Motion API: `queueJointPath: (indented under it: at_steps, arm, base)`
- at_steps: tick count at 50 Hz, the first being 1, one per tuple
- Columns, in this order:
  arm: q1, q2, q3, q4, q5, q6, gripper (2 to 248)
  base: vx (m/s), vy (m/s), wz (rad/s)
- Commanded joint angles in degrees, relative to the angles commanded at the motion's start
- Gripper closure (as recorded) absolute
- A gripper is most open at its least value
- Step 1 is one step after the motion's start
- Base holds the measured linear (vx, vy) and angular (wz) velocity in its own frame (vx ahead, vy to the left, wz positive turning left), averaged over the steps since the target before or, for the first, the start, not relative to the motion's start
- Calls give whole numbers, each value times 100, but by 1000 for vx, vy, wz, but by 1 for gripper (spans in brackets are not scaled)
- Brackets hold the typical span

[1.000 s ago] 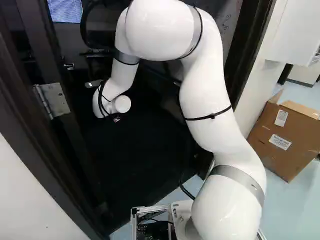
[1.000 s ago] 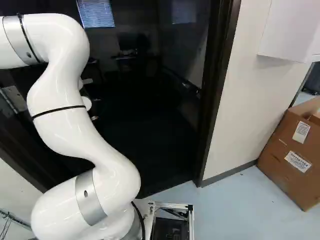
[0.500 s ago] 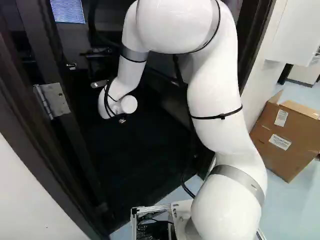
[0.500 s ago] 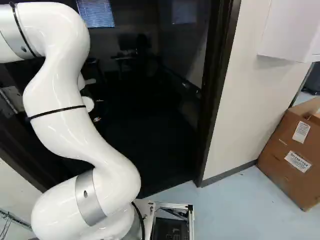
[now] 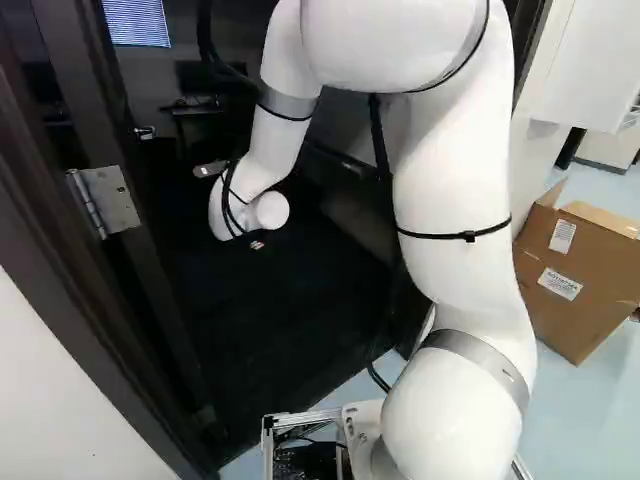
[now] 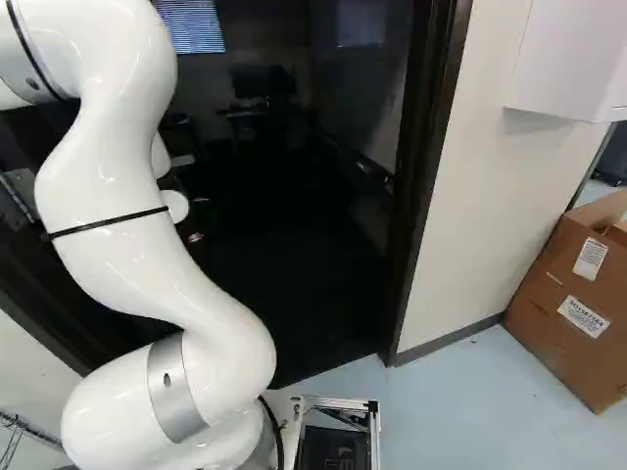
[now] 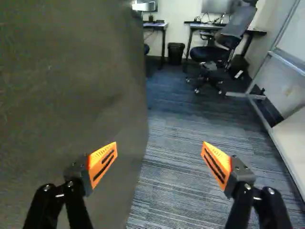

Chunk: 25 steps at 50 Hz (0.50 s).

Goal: Open the door and move inside

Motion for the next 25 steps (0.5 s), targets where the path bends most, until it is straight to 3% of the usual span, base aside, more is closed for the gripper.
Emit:
queueJointPath:
  at_steps: [25]
  arm:
    - [-157, 578, 708, 0, 0, 0, 3]
  base:
    - [0, 0, 0]
